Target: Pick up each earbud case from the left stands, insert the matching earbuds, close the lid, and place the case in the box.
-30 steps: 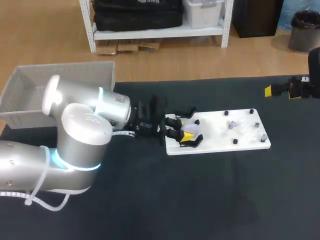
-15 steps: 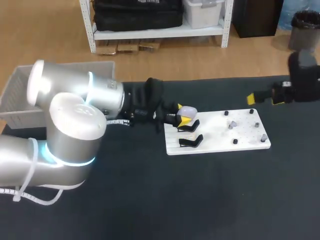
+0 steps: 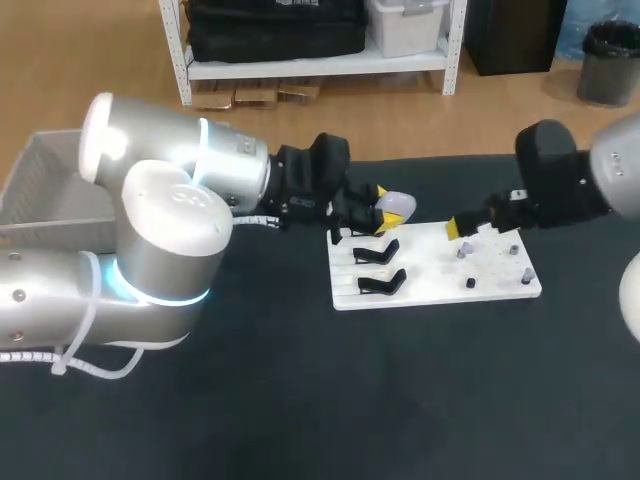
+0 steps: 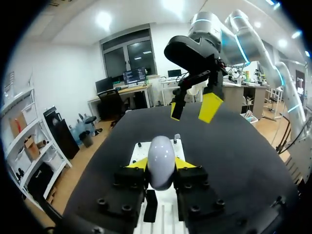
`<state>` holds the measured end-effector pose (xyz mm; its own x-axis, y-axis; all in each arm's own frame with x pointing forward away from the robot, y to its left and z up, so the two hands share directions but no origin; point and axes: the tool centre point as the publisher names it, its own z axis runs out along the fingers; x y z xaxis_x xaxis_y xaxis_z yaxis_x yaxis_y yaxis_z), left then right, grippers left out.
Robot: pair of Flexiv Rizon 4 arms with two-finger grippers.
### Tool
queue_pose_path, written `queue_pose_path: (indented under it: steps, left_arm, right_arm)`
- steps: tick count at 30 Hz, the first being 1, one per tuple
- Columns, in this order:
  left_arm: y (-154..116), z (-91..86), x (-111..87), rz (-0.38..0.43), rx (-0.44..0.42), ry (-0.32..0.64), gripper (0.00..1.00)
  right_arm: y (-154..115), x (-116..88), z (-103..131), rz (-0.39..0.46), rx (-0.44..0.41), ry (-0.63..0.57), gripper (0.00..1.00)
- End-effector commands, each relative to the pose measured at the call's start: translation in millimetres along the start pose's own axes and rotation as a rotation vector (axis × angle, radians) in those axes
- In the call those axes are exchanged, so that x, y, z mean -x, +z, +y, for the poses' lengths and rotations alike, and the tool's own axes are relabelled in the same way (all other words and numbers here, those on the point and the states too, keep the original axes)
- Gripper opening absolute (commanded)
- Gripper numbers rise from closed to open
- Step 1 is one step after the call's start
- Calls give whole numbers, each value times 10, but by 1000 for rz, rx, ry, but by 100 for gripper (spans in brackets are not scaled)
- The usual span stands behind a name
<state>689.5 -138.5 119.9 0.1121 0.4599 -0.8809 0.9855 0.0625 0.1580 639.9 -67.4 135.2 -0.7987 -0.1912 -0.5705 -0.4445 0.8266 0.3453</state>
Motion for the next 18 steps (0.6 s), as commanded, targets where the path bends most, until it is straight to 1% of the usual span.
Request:
queue_pose_path:
  steps: [1, 10, 18]
  left_arm:
    - [105, 33, 32, -4, -18, 8, 0]
    - [113, -131, 83, -13, -46, 28, 0]
    - [87, -201, 82, -27, -53, 31, 0]
  right_arm:
    - [115, 18, 79, 13, -7, -2, 100]
    - [220, 109, 109, 23, -3, 1, 100]
    - [250, 193, 117, 25, -1, -8, 100]
